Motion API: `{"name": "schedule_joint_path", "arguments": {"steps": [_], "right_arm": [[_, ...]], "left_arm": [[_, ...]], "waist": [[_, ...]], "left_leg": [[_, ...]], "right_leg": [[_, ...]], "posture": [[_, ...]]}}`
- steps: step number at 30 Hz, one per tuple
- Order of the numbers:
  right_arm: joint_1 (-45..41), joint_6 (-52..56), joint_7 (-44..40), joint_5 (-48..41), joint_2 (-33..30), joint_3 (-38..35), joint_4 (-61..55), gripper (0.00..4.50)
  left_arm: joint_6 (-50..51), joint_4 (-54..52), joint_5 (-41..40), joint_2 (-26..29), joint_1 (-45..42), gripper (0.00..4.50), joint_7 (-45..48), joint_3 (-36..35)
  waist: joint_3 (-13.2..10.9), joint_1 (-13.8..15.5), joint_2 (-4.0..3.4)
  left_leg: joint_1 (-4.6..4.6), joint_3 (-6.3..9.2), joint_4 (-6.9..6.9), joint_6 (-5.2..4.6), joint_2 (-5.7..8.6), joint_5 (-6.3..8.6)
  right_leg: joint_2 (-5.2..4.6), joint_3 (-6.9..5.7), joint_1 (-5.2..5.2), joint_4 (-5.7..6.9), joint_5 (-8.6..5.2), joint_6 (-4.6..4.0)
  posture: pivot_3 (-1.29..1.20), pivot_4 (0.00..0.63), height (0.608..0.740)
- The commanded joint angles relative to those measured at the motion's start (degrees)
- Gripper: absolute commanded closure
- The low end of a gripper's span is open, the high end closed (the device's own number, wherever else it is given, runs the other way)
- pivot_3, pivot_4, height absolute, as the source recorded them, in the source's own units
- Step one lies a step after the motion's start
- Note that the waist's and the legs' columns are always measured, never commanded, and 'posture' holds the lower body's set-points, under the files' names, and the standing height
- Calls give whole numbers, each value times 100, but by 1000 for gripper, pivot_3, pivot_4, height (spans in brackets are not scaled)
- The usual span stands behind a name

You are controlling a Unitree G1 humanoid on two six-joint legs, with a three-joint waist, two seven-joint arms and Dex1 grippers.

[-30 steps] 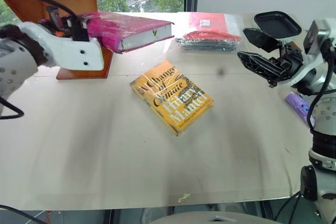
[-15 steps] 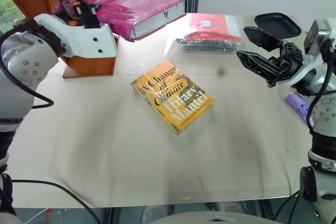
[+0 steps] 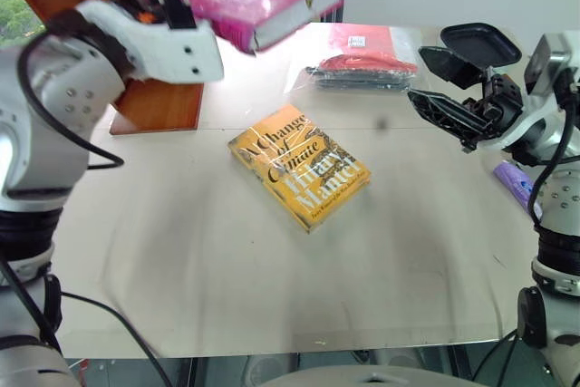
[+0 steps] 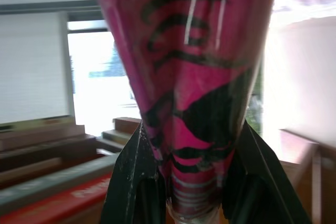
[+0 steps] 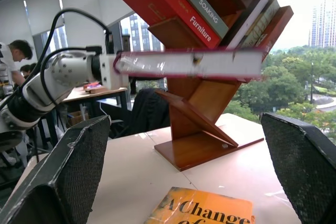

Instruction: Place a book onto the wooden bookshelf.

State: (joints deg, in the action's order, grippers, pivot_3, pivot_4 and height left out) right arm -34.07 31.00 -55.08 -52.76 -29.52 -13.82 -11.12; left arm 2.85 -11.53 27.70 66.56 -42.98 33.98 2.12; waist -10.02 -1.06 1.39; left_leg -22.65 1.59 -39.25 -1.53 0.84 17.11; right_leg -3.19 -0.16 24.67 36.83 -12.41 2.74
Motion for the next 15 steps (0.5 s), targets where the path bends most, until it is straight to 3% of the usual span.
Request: {"name": "schedule_joint_path", "arguments": {"steps": [1,8,15], "right_arm": [[-161,-83,-118,-46,-25,-5,-20,0],[-317,-92,-193,-3,39,79,161,0],[-391,-112,-221,24,49,91,243,0]], "left_arm": [[193,489,250,501,124,3850,318,-332],[247,1839,435,1103,-392,3850,1374,151],[101,2615,1096,818,-1487,3850,1469,738]], "waist": [[0,-35,-1],[2,-35,2],[3,53,6]], "left_leg": [[6,1,4,0,0,0],[5,4,0,0,0,0],[-10,12,-7,-1,6,0]], "right_leg": [[4,5,0,2,0,0],[8,4,0,6,0,0],[2,-2,0,-1,0,1]], "posture": [[0,150,740],[0,150,740],[0,150,740]]}}
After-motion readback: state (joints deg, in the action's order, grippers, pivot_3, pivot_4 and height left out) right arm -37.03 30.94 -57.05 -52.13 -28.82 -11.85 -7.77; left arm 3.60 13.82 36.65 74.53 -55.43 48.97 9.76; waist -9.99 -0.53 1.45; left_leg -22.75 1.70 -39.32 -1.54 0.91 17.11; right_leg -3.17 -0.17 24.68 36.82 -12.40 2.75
